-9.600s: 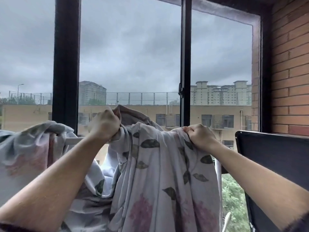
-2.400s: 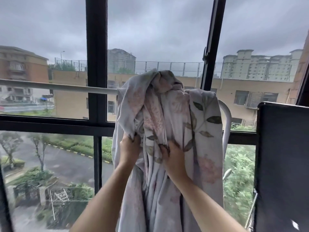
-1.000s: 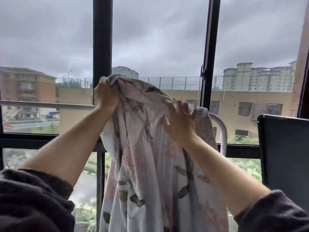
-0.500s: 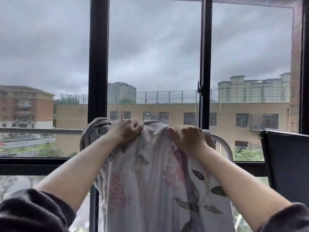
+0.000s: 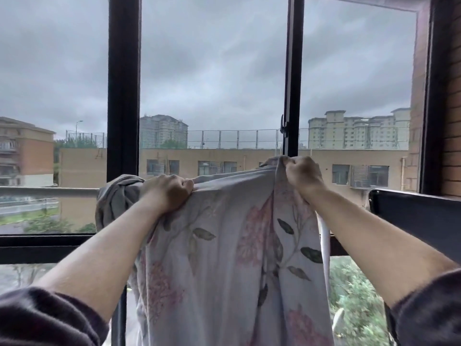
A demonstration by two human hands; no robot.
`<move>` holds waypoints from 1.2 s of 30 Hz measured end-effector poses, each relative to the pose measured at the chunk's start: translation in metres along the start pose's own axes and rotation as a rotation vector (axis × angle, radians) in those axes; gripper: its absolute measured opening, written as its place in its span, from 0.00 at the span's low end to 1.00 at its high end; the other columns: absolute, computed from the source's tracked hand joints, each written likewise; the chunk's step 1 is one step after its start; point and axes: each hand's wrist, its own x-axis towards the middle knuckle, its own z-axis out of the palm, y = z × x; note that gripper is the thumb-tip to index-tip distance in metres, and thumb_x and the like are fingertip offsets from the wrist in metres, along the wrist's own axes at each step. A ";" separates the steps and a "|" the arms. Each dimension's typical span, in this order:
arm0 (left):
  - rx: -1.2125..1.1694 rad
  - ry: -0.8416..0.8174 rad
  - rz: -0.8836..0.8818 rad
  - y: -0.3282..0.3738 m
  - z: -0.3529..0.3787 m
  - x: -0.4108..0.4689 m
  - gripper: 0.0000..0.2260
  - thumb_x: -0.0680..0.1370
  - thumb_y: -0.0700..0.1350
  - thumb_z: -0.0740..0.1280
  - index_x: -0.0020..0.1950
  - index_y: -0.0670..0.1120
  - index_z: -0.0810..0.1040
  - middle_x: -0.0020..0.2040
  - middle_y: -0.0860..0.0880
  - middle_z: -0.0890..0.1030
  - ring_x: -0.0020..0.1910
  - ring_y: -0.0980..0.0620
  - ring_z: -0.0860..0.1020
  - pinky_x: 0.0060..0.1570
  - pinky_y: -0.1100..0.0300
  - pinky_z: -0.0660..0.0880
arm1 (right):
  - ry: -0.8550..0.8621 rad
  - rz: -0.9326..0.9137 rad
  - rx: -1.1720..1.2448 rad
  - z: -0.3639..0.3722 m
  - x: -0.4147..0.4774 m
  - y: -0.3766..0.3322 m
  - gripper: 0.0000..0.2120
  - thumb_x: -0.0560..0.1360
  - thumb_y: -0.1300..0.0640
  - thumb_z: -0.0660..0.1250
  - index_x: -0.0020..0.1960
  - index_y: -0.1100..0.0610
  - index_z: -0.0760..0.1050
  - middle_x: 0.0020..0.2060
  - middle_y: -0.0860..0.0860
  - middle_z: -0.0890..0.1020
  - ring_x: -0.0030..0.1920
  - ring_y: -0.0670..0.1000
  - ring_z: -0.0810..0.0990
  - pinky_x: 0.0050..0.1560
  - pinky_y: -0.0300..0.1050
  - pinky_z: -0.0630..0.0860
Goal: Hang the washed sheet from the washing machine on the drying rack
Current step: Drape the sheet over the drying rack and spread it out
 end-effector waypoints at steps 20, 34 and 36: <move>-0.095 0.125 0.125 -0.039 0.000 -0.050 0.30 0.72 0.61 0.43 0.64 0.50 0.72 0.63 0.46 0.75 0.66 0.45 0.69 0.72 0.46 0.48 | 0.078 -0.205 -0.413 0.004 -0.031 -0.049 0.22 0.82 0.48 0.50 0.50 0.61 0.77 0.43 0.59 0.80 0.44 0.59 0.78 0.41 0.44 0.65; -0.881 -0.199 -0.026 0.041 -0.044 -0.042 0.14 0.73 0.60 0.65 0.41 0.50 0.78 0.44 0.48 0.82 0.37 0.52 0.78 0.38 0.60 0.74 | -0.490 0.085 0.687 0.037 -0.011 -0.151 0.21 0.82 0.58 0.52 0.37 0.62 0.77 0.23 0.51 0.81 0.26 0.47 0.80 0.26 0.34 0.73; -0.878 -0.218 -0.086 0.053 -0.041 -0.040 0.18 0.67 0.60 0.69 0.49 0.48 0.80 0.48 0.47 0.82 0.46 0.50 0.80 0.50 0.56 0.77 | -0.497 0.114 0.718 0.036 -0.015 -0.149 0.20 0.82 0.58 0.52 0.39 0.62 0.78 0.28 0.53 0.83 0.31 0.50 0.82 0.29 0.38 0.75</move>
